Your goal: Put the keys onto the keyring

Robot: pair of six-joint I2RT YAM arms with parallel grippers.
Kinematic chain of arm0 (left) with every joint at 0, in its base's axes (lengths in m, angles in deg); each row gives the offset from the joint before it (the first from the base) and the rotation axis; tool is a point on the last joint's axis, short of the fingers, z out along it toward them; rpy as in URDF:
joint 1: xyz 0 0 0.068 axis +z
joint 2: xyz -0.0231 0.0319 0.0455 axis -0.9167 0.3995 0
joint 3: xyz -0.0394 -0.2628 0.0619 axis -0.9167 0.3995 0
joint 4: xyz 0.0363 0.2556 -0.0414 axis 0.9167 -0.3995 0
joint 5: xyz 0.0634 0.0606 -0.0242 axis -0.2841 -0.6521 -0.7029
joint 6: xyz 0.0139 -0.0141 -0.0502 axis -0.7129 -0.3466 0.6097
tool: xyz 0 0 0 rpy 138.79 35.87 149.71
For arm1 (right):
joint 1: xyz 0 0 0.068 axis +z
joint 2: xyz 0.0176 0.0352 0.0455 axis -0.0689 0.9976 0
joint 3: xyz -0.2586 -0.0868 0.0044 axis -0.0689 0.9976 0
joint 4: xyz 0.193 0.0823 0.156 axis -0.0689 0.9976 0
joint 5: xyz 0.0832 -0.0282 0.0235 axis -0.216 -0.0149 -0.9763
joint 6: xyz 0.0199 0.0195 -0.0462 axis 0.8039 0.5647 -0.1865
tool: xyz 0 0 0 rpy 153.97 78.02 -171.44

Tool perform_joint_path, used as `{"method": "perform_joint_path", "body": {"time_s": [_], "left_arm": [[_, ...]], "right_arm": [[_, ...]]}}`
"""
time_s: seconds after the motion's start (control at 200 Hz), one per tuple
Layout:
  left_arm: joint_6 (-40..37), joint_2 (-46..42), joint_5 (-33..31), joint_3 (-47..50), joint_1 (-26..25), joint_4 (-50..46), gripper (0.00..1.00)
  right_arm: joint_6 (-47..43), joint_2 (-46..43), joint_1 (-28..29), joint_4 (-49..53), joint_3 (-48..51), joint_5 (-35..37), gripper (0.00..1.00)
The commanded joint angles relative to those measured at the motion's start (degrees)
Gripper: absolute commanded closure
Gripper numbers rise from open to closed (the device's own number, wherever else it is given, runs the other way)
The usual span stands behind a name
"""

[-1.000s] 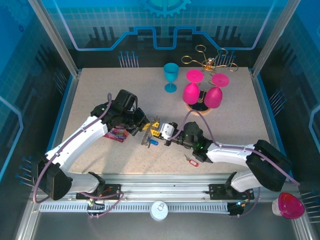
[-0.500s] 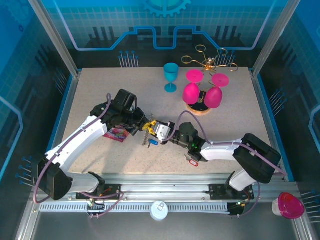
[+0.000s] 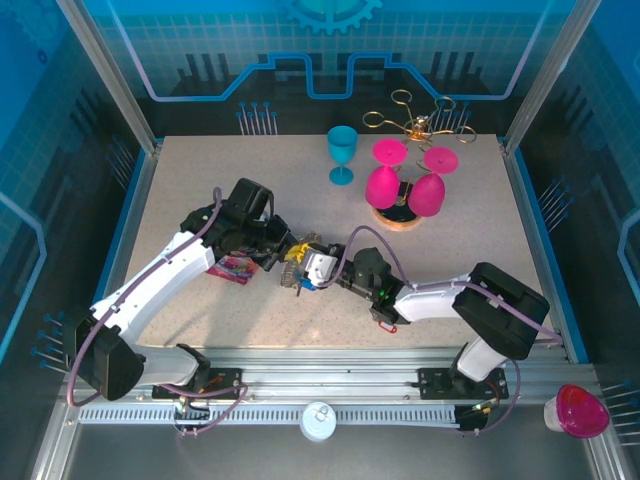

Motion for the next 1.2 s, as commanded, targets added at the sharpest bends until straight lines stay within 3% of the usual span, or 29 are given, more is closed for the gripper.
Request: {"method": "perform_joint_path", "body": {"time_s": [0.0,0.135,0.165,0.21,0.25,0.31,0.395,0.505,0.62,0.69,0.75,0.861,0.996,1.196], "left_arm": [[0.8,0.1,2.7,-1.0,0.0,0.8,1.00],[0.6,-1.5,1.4,1.5,0.0,4.3,1.00],[-0.1,-2.5,0.4,2.4,0.2,6.0,0.87],[-2.1,-4.3,-2.7,3.0,0.2,6.9,0.59],[-5.8,-6.1,-7.1,2.9,0.2,6.6,0.45],[-13.2,-8.9,-14.5,2.2,0.3,6.0,0.30],[-29.6,-12.9,-21.2,2.6,0.3,10.7,0.23],[-55.5,-17.0,-18.4,6.3,0.2,20.7,0.23],[-80.0,-17.4,-9.4,8.7,0.1,21.1,0.33],[-94.5,-17.3,0.4,10.7,0.1,19.2,0.38],[-102.7,-17.7,6.2,12.9,0.1,19.4,0.40],[-112.2,-17.2,13.6,15.1,0.1,20.7,0.45],[-116.0,-13.3,19.4,14.9,0.1,21.1,0.51],[-118.7,-10.7,20.0,16.0,-0.1,23.9,0.61]], "right_arm": [[-0.6,0.8,0.8,-4.6,-1.1,1.2,1.00],[-0.1,-0.2,0.4,-4.8,-0.1,0.4,1.00],[0.4,-0.8,0.2,-4.2,0.1,-0.4,1.00],[1.4,-1.8,-0.6,-2.6,0.5,-2.0,1.00],[2.5,-3.0,-1.4,-0.5,0.7,-3.5,1.00],[4.7,-5.2,-3.2,3.2,0.9,-7.6,1.00],[7.1,-8.1,-5.8,9.9,0.2,-13.6,1.00],[9.0,-11.6,-8.8,18.5,-1.1,-19.8,1.00],[9.5,-14.9,-10.9,27.1,-3.2,-24.5,1.00],[9.5,-16.4,-12.1,32.1,-4.9,-26.5,1.00],[8.5,-17.3,-12.6,37.0,-6.6,-28.1,1.00],[6.3,-18.5,-13.2,45.2,-9.5,-30.1,1.00],[4.7,-18.8,-13.3,50.1,-11.8,-32.0,1.00],[3.4,-19.3,-13.3,52.9,-13.1,-33.5,1.00]]}}
